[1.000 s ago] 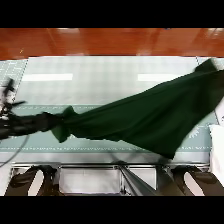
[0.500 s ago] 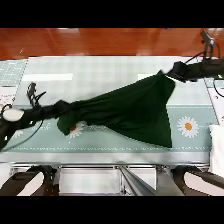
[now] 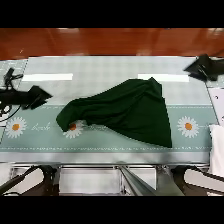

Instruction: Fold the shirts.

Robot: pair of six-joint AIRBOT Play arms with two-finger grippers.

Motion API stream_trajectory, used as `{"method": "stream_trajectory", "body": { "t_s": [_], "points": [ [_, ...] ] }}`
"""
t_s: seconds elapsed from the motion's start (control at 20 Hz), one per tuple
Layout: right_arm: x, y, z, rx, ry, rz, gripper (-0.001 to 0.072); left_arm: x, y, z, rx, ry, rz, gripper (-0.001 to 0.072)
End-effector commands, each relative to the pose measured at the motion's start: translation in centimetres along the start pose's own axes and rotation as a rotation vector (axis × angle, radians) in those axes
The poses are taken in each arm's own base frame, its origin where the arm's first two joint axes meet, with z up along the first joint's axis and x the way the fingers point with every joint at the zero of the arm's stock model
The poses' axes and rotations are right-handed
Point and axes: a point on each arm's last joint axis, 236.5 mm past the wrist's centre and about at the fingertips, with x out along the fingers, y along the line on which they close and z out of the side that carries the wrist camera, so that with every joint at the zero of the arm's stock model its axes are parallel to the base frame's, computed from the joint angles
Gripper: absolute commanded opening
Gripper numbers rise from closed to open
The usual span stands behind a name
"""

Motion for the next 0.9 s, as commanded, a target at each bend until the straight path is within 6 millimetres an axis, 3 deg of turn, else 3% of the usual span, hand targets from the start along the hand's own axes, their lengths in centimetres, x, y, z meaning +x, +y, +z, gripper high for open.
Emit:
{"method": "stream_trajectory", "body": {
  "t_s": [0.0, 0.1, 0.15, 0.3, 0.55, 0.75, 0.85],
  "points": [
    [0.9, -5.9, -5.4, 0.132, -0.003, -0.079, 0.0412, 0.6, 4.1, -7.1, -0.17, 0.154, 0.03, 0.051],
    [3.1, -7.0, -9.6, 0.139, 0.055, -0.076, 0.0412, 2.2, 5.1, -10.2, -0.19, 0.217, 0.022, 0.0511],
    [3.9, -7.4, -11.5, 0.14, 0.097, -0.074, 0.0412, 2.5, 5.5, -10.7, -0.186, 0.22, 0.025, 0.051],
    [5.0, -8.0, -14.6, 0.15, 0.174, -0.068, 0.0412, 2.8, 5.9, -9.5, -0.183, 0.176, 0.018, 0.051],
    [5.1, -7.7, -14.9, 0.158, 0.186, -0.054, 0.0412, 5.3, 3.5, -7.5, -0.228, 0.164, -0.18, 0.051],
    [4.9, -7.8, -15.5, 0.153, 0.212, -0.06, 0.0412, 6.1, 3.0, -9.9, -0.205, 0.291, -0.256, 0.051],
    [5.0, -7.9, -15.4, 0.153, 0.205, -0.063, 0.0412, 6.1, 3.0, -9.6, -0.206, 0.28, -0.254, 0.051]
  ]
}}
